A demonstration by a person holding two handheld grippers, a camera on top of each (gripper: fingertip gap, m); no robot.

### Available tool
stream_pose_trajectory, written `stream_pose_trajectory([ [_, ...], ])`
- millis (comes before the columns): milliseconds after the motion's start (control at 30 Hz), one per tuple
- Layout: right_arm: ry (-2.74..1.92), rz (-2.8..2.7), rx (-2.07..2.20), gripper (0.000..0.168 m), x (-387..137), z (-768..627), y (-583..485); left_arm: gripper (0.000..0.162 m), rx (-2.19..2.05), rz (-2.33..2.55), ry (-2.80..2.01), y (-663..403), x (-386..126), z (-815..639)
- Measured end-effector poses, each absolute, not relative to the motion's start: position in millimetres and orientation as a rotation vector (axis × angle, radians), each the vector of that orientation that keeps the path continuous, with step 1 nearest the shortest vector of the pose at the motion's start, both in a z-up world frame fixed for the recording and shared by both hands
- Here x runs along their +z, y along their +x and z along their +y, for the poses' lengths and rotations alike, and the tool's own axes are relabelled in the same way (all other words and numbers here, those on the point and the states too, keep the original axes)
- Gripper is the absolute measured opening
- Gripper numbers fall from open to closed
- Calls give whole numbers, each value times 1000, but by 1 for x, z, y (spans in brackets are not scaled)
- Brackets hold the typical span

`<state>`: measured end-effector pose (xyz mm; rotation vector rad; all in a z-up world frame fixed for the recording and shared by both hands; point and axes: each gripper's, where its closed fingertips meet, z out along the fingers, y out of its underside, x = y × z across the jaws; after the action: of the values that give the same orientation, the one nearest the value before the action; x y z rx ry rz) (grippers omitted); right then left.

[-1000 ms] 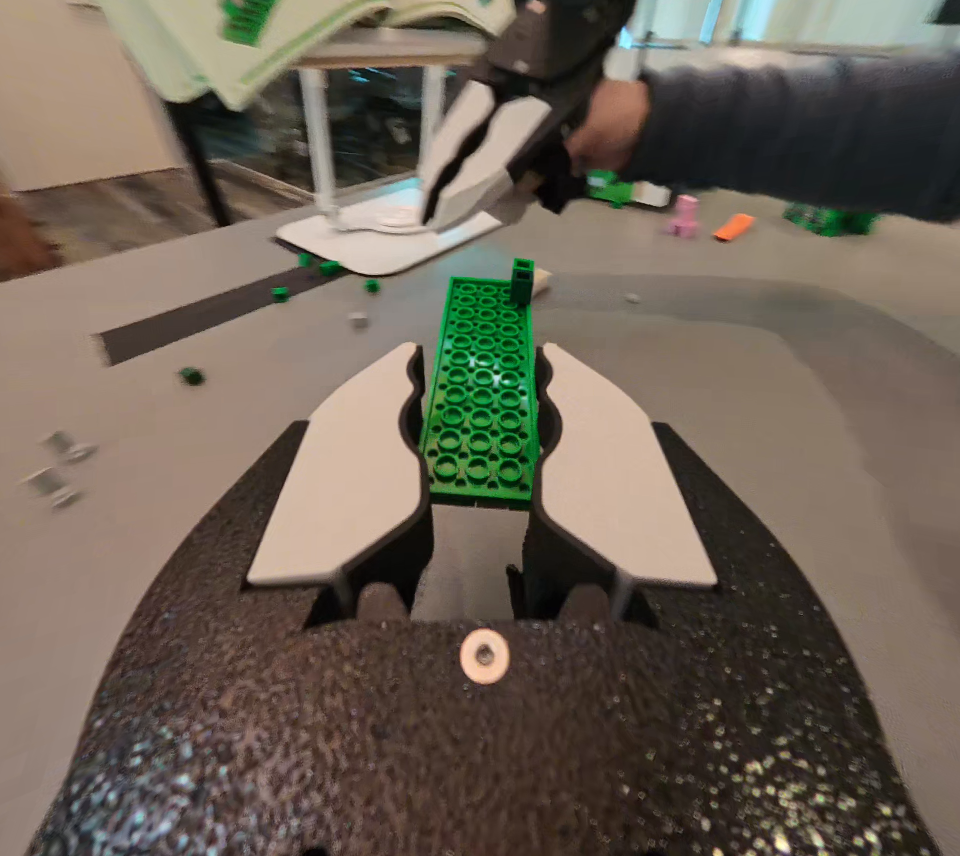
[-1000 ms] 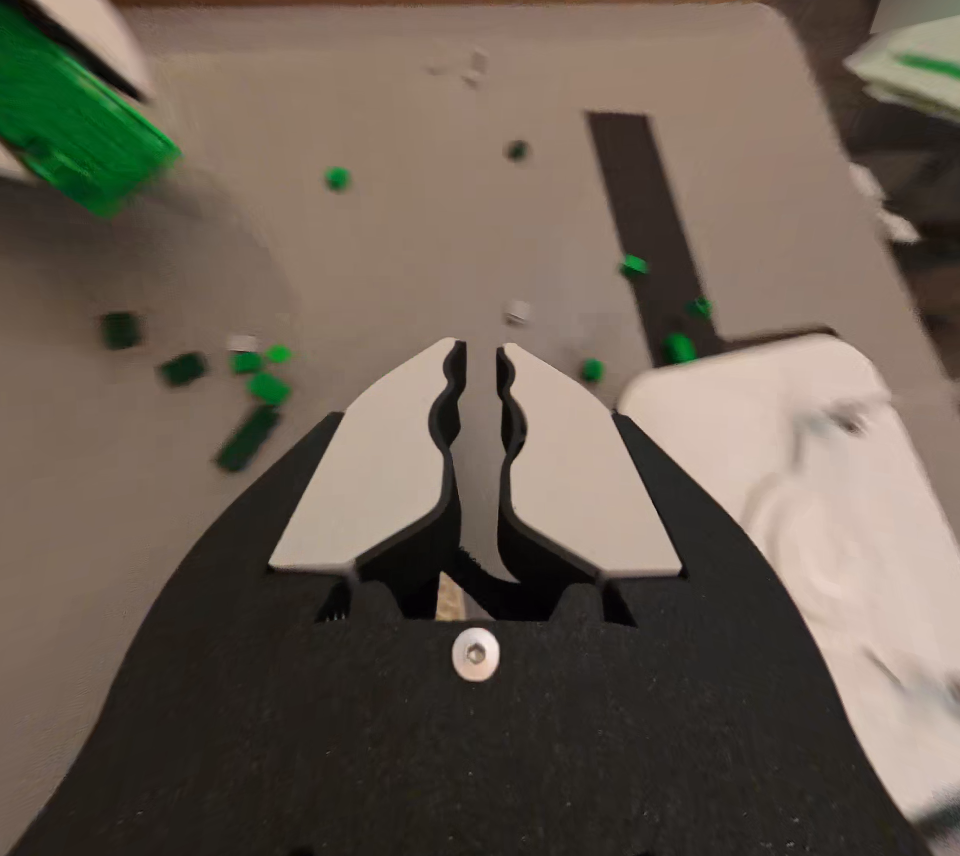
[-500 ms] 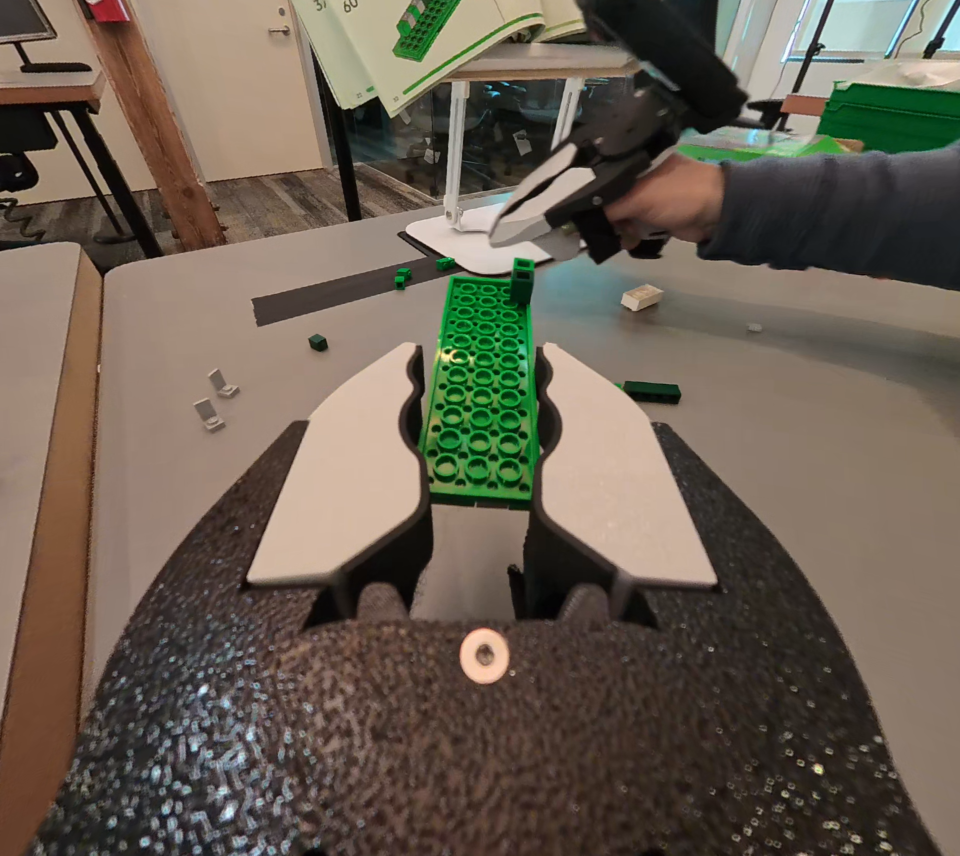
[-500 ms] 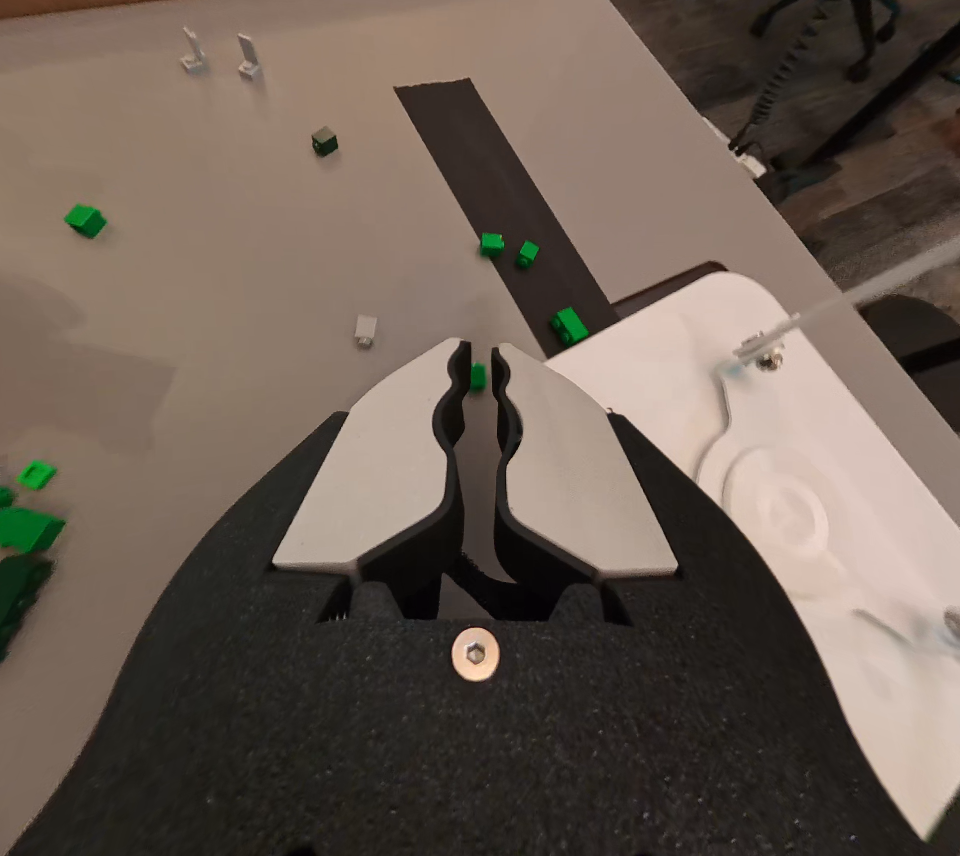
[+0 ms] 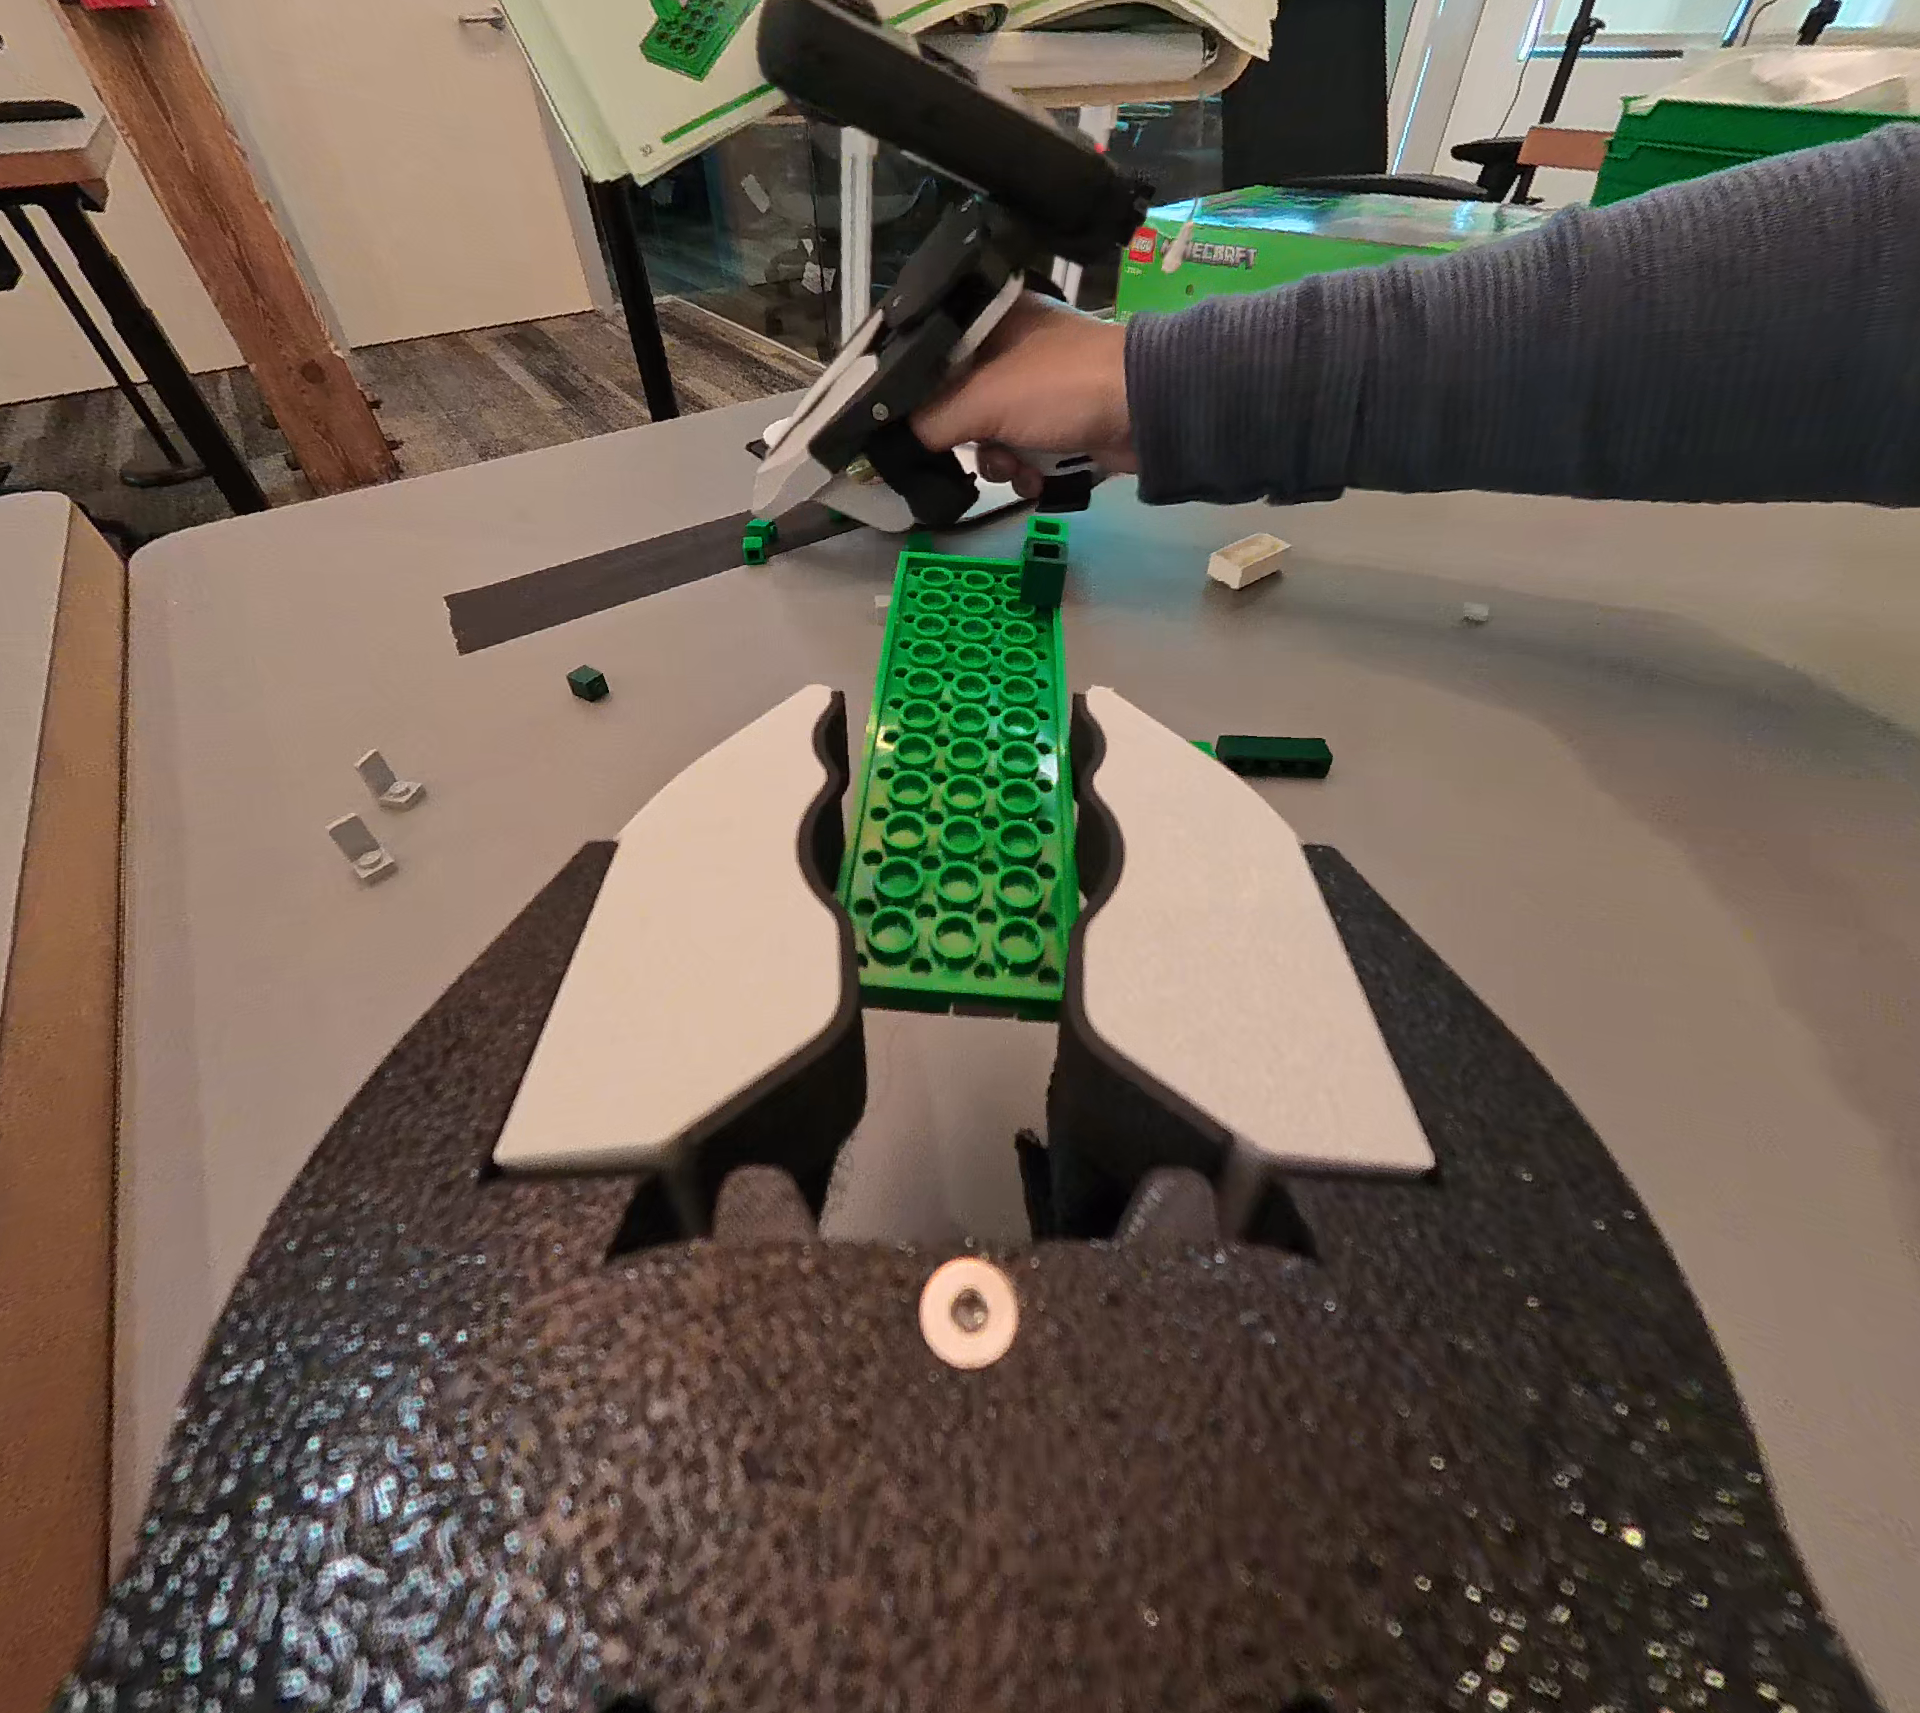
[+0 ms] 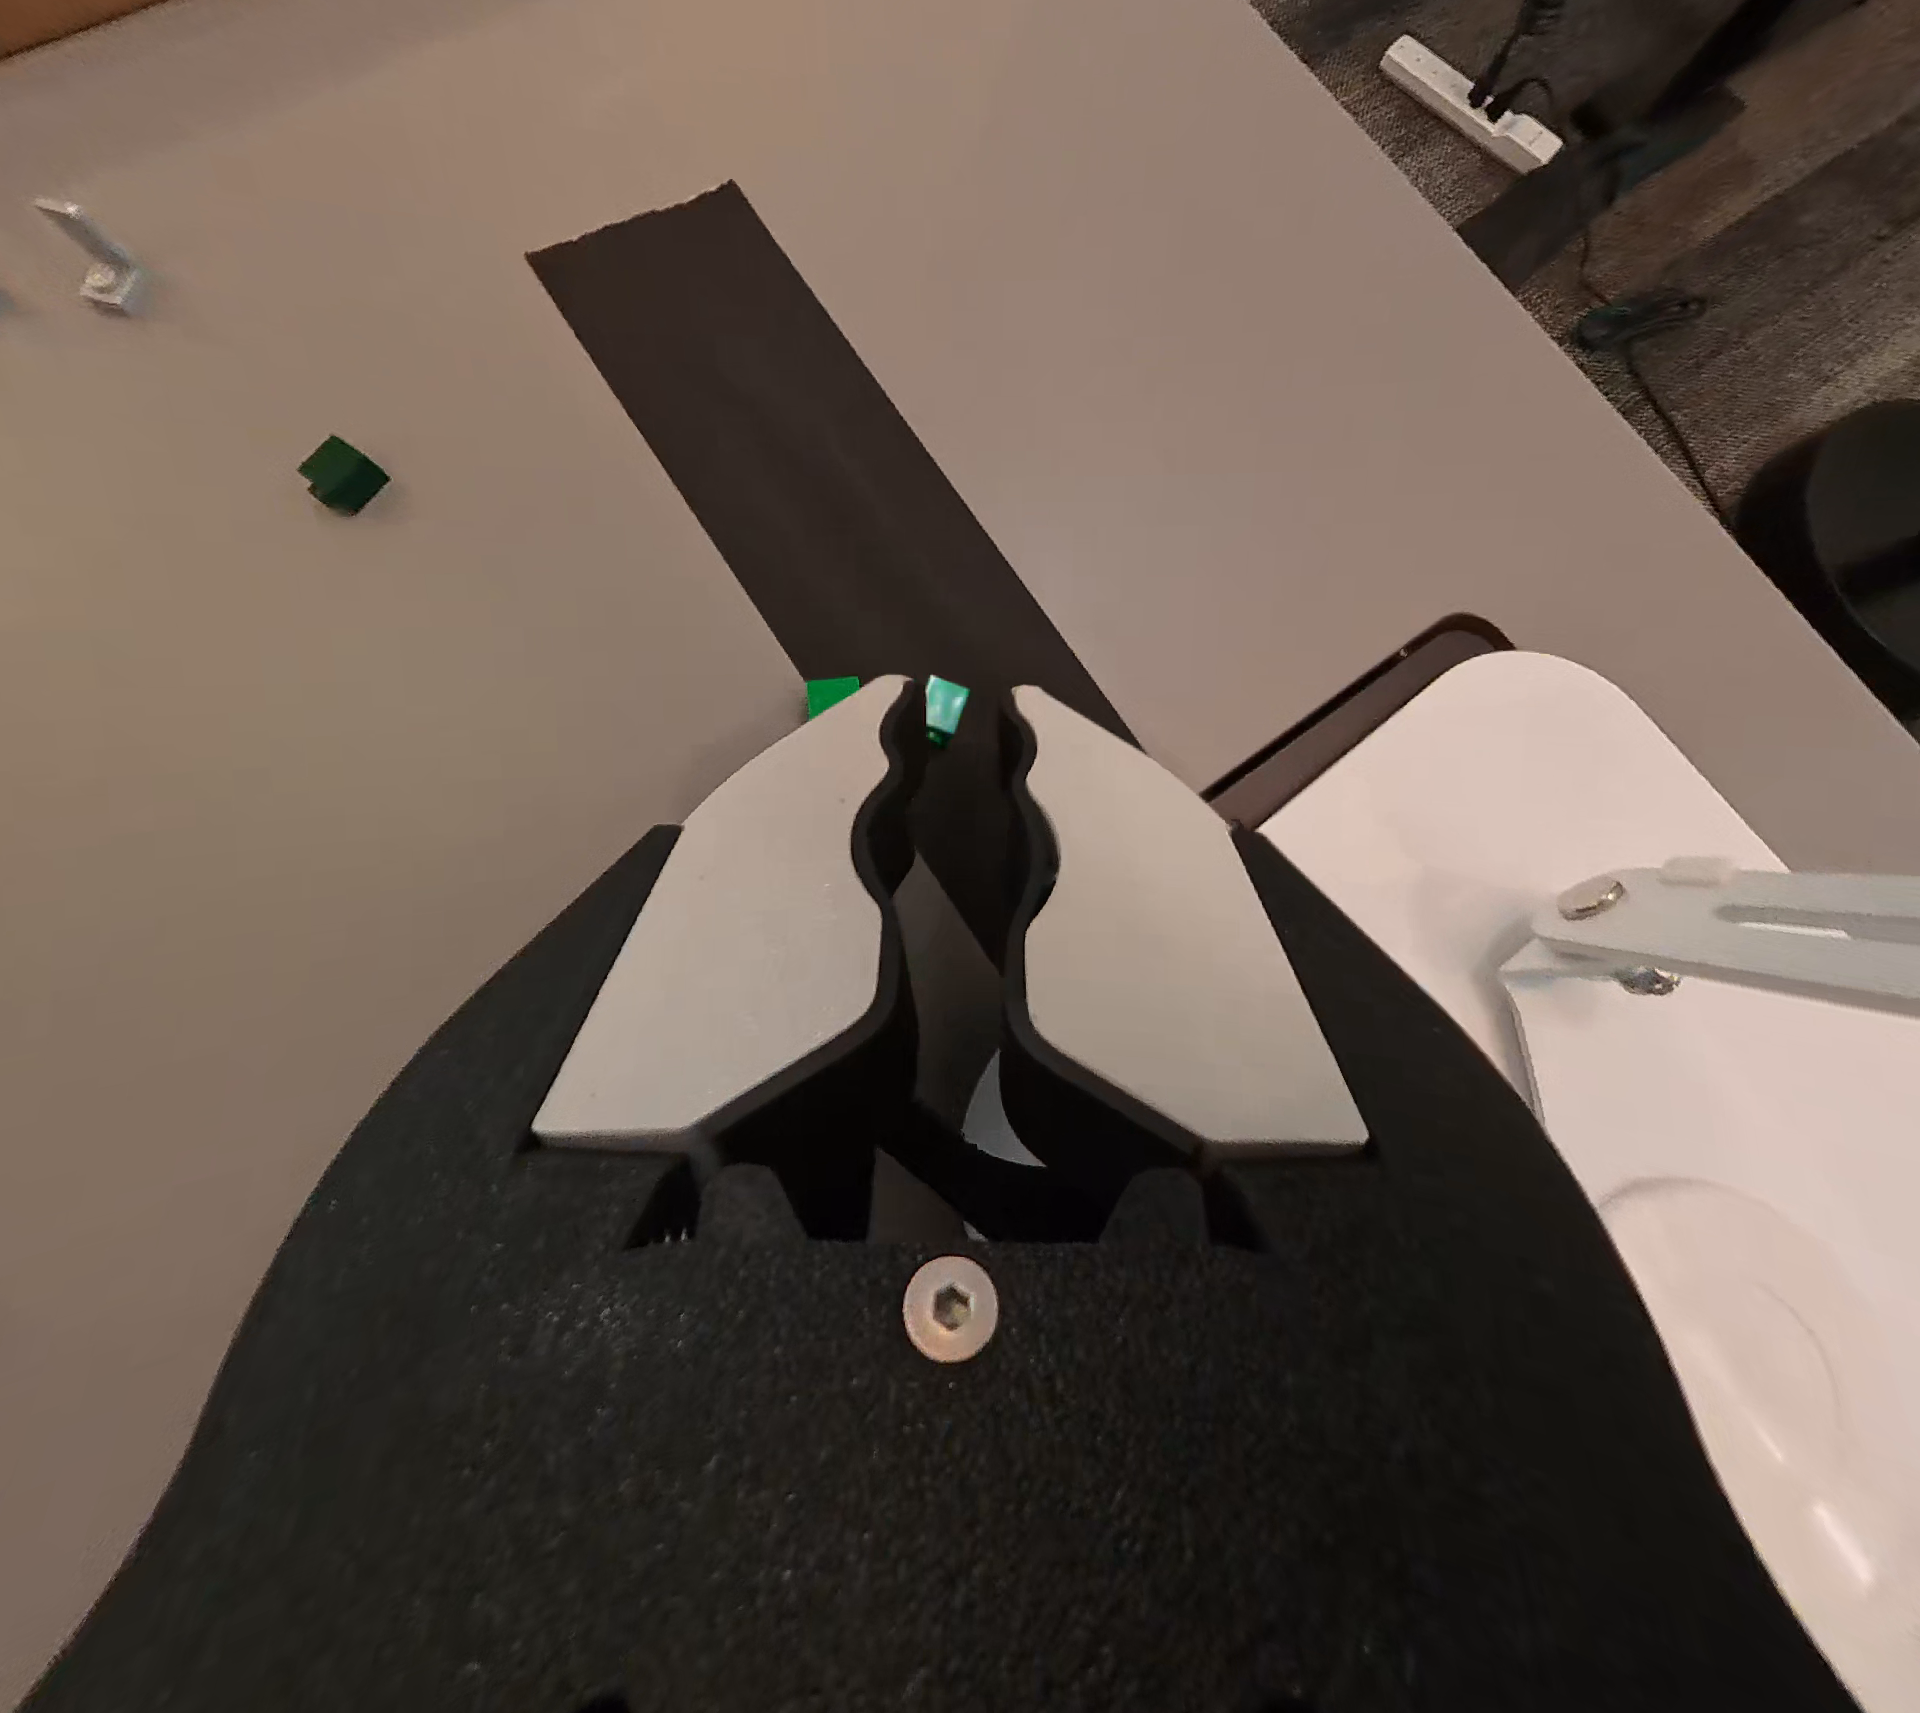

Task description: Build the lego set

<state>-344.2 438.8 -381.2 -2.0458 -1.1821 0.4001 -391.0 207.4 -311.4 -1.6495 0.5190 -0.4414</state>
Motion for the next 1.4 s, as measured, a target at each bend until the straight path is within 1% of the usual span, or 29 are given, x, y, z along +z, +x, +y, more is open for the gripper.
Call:
stream_pose_trajectory([
  [167,-2084,-1180,346,15,-388,442,-347,40,-445,521,-1650,-391,-311,207],
  [233,-2091,-1191,290,10,-392,445,-343,40,-447,521,-1650,-390,-311,207],
  [367,-2000,-1237,283,9,-383,438,-341,40,-452,515,-1646,-391,-311,207],
  [467,-1800,-1349,447,8,-361,403,-345,40,-462,506,-1642,-392,-310,207],
  [633,-1227,-1540,853,8,-298,291,-334,40,-535,539,-1624,-384,-308,203],
  [700,-1174,-1590,965,8,-290,255,-323,40,-596,583,-1597,-374,-306,199],
  [767,-1205,-1668,1038,8,-296,228,-309,40,-577,602,-1612,-371,-309,199],
  [1000,-1331,-2034,1098,8,-358,148,-259,40,-533,696,-1642,-360,-317,198],
  [1233,-1330,-2203,922,8,-388,135,-246,40,-523,722,-1643,-357,-319,197],
  [1400,-1325,-2215,914,9,-392,135,-246,40,-540,704,-1633,-359,-317,196],
])
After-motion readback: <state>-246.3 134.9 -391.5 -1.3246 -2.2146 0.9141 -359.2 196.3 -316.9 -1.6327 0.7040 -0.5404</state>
